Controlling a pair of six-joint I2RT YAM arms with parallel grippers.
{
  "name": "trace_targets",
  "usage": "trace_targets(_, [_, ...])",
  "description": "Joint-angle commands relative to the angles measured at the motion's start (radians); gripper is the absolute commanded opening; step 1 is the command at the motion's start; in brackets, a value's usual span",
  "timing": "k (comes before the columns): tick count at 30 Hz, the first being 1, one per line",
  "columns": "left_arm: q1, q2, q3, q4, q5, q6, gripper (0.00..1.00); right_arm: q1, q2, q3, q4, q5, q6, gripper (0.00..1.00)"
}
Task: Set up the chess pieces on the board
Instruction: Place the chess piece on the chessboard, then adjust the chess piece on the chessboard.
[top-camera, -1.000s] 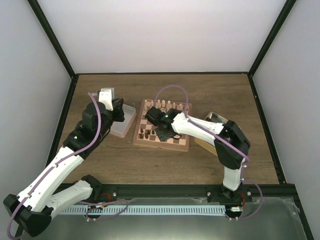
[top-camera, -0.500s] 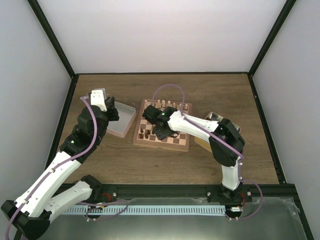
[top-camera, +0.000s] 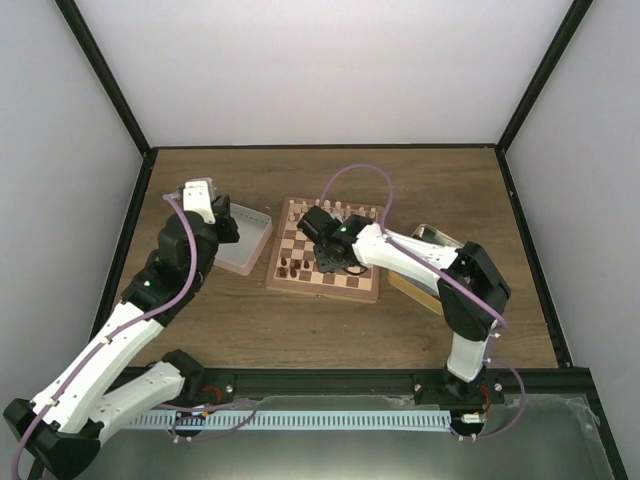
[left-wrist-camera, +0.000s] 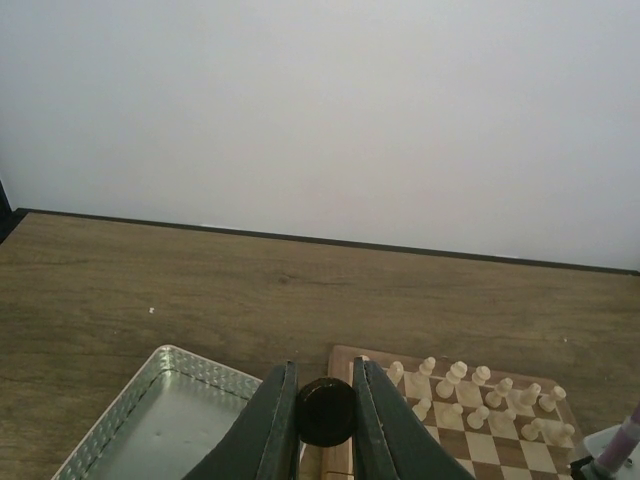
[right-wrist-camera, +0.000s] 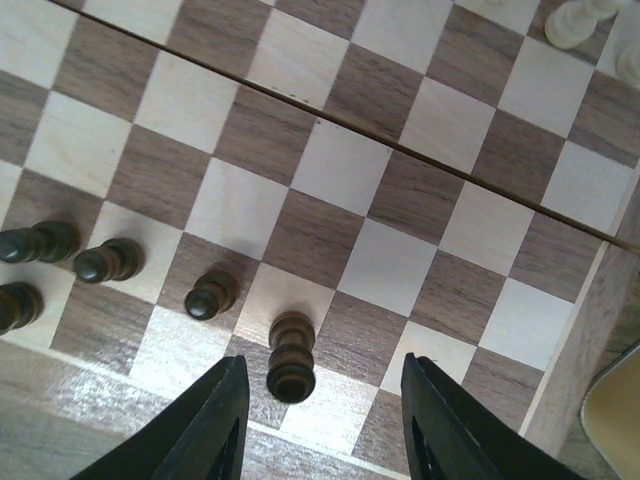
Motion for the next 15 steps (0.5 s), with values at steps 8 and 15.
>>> trace_targets(8, [0.01, 0.009, -0.009, 0.019, 0.014, -0.001, 0.04, -0.038, -0.006, -0.093, 0.152, -0.099, 0.084, 0.37])
trace_targets(15, [0.012, 0.011, -0.011, 0.019, 0.019, -0.001, 0.04, -0.038, 0.004, -0.105, 0.162, -0.106, 0.073, 0.16])
